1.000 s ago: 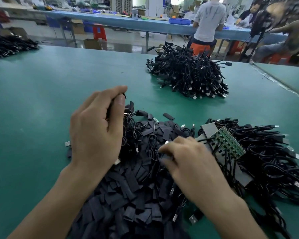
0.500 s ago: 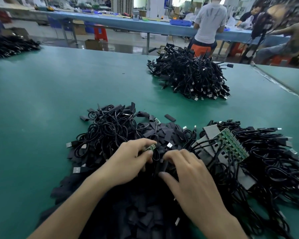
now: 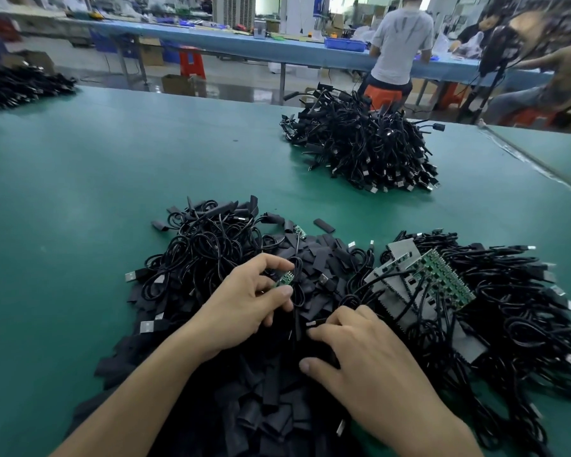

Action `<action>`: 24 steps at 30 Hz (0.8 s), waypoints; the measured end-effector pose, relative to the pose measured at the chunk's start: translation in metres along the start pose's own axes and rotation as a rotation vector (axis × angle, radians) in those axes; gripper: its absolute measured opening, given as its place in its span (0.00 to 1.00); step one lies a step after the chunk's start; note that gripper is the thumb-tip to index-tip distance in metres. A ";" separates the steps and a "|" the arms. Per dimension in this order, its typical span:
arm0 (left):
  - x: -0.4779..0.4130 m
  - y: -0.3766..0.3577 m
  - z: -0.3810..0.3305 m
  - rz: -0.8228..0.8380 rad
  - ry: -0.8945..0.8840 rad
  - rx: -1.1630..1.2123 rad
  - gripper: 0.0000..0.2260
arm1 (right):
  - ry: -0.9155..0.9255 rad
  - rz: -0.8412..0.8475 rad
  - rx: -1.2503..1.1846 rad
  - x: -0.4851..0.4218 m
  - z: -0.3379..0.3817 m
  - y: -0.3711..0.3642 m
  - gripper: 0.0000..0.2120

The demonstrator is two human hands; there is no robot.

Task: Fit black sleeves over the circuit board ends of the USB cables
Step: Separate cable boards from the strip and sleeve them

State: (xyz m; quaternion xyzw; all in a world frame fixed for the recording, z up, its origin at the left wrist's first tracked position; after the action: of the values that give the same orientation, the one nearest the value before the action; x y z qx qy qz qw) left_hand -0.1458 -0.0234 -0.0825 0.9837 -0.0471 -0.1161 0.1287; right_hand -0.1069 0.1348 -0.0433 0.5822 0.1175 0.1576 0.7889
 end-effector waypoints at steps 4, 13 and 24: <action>0.000 -0.005 0.001 0.039 -0.030 -0.056 0.11 | -0.003 0.007 -0.030 0.001 0.000 0.007 0.14; -0.001 -0.006 -0.001 0.037 -0.007 0.043 0.10 | -0.006 -0.292 -0.091 0.006 0.003 0.025 0.15; 0.003 -0.008 -0.025 -0.003 -0.027 0.152 0.14 | -0.026 -0.201 -0.486 -0.002 -0.011 0.016 0.30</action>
State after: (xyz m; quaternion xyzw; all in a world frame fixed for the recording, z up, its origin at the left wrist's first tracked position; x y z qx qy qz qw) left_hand -0.1368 -0.0095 -0.0616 0.9891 -0.0560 -0.1257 0.0530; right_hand -0.1143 0.1483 -0.0318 0.3630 0.1231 0.0946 0.9188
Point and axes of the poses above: each hand's wrist, its own x-axis away from the middle knuckle, its own y-axis out of the back of the hand, z = x × y, the point moved 7 cm from there along -x, towards the middle knuckle, and after that the axes turned 13 degrees about -y, right-handed, at the moved point
